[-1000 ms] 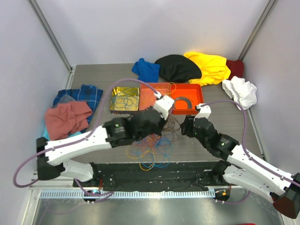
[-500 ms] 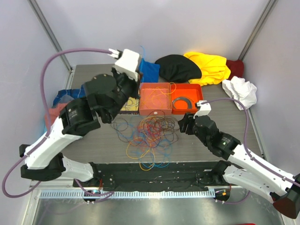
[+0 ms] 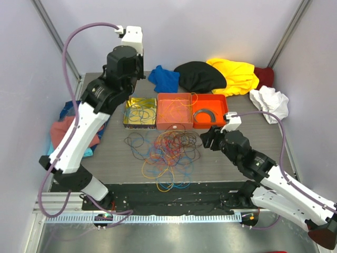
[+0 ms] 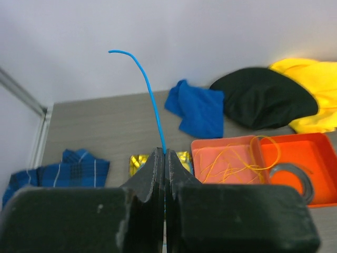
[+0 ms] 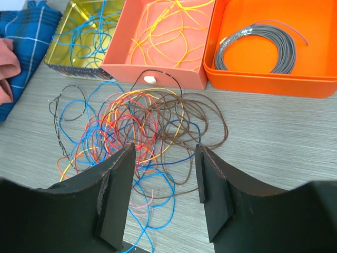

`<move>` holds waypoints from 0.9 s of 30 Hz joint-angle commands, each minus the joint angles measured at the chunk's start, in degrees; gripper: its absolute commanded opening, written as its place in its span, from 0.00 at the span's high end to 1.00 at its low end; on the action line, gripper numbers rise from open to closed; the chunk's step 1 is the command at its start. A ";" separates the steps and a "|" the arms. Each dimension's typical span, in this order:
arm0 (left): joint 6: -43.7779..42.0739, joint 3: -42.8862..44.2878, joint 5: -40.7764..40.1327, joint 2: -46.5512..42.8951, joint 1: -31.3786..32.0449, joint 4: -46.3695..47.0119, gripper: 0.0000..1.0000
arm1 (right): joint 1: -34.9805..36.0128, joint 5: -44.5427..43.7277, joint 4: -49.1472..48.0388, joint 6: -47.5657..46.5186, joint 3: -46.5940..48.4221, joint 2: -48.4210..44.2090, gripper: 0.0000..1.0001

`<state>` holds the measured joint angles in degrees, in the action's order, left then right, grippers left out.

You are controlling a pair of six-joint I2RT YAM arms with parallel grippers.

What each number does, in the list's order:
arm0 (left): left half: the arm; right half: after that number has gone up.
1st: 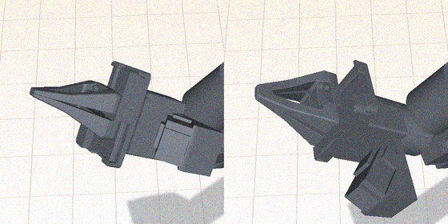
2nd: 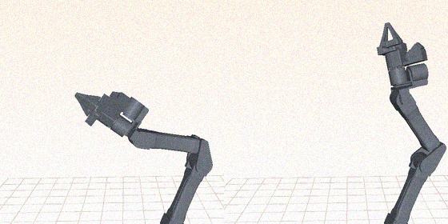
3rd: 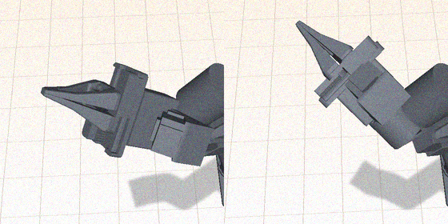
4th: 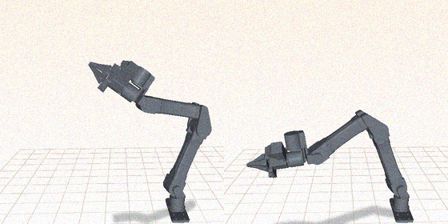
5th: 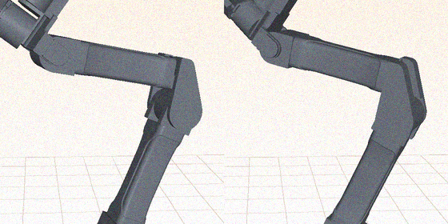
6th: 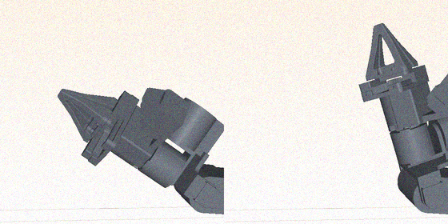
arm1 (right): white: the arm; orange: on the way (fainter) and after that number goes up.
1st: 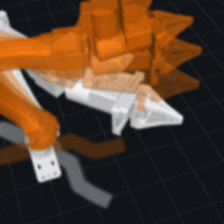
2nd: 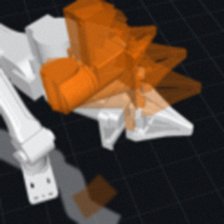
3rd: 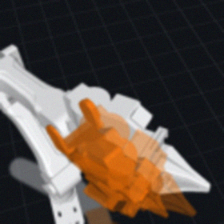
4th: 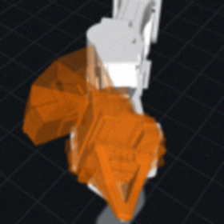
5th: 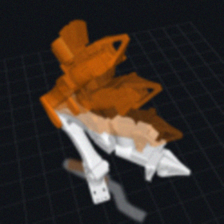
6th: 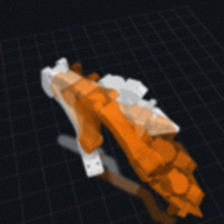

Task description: Untangle the cables

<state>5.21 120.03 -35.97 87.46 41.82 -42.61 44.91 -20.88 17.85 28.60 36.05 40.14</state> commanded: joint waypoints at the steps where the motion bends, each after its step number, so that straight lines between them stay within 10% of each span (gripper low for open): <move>1: 7.88 -2.69 6.43 2.01 -8.06 -1.52 1.00 | 0.27 -0.65 -0.53 -1.09 1.13 -1.55 0.43; 27: 14.20 -19.30 12.76 8.16 -16.24 8.86 1.00 | 0.18 -1.35 -1.50 -2.67 -0.28 0.11 0.43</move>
<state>16.86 103.50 -24.80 96.60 27.05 -38.37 44.91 -21.45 18.46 26.65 35.73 40.16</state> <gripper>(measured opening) 0.012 0.573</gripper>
